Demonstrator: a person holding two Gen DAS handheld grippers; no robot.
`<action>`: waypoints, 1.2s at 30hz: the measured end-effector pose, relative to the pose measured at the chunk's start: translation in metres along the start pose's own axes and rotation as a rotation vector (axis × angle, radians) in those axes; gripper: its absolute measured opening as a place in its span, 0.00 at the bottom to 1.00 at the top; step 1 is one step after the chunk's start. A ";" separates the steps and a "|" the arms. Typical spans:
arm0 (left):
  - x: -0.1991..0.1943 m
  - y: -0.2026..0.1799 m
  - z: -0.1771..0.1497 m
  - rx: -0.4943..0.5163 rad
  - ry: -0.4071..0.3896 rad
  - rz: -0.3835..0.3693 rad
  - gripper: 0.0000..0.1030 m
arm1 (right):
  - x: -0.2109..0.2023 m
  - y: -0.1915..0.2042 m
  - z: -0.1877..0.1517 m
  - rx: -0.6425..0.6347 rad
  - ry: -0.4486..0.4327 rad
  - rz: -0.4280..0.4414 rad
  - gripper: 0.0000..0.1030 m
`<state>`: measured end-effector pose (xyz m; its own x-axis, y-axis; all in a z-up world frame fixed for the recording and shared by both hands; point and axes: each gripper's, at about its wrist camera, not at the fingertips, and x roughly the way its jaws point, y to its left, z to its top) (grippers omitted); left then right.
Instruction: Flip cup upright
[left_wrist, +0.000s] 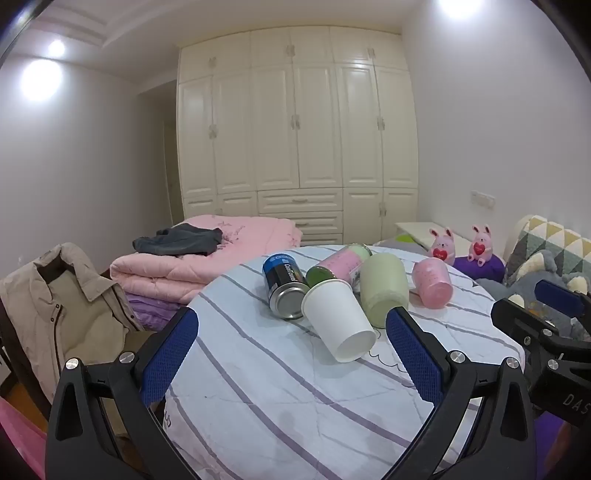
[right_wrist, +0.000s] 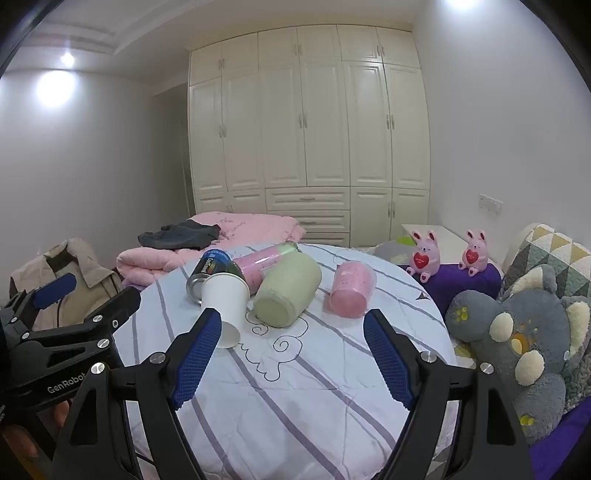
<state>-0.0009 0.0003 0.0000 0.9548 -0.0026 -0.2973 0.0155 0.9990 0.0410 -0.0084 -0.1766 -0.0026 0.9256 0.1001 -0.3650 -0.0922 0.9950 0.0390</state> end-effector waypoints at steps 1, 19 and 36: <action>-0.001 0.000 0.000 0.000 -0.002 0.001 1.00 | 0.001 0.000 0.000 -0.001 0.006 -0.002 0.78; -0.001 -0.002 0.002 0.002 0.017 -0.003 1.00 | 0.004 -0.004 -0.001 0.019 0.011 0.013 0.78; -0.002 -0.009 0.002 0.032 0.021 -0.008 1.00 | 0.011 -0.009 -0.002 0.043 0.051 0.028 0.78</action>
<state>-0.0025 -0.0086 0.0027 0.9483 -0.0097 -0.3173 0.0333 0.9971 0.0692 0.0013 -0.1847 -0.0090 0.9027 0.1288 -0.4105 -0.1008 0.9909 0.0892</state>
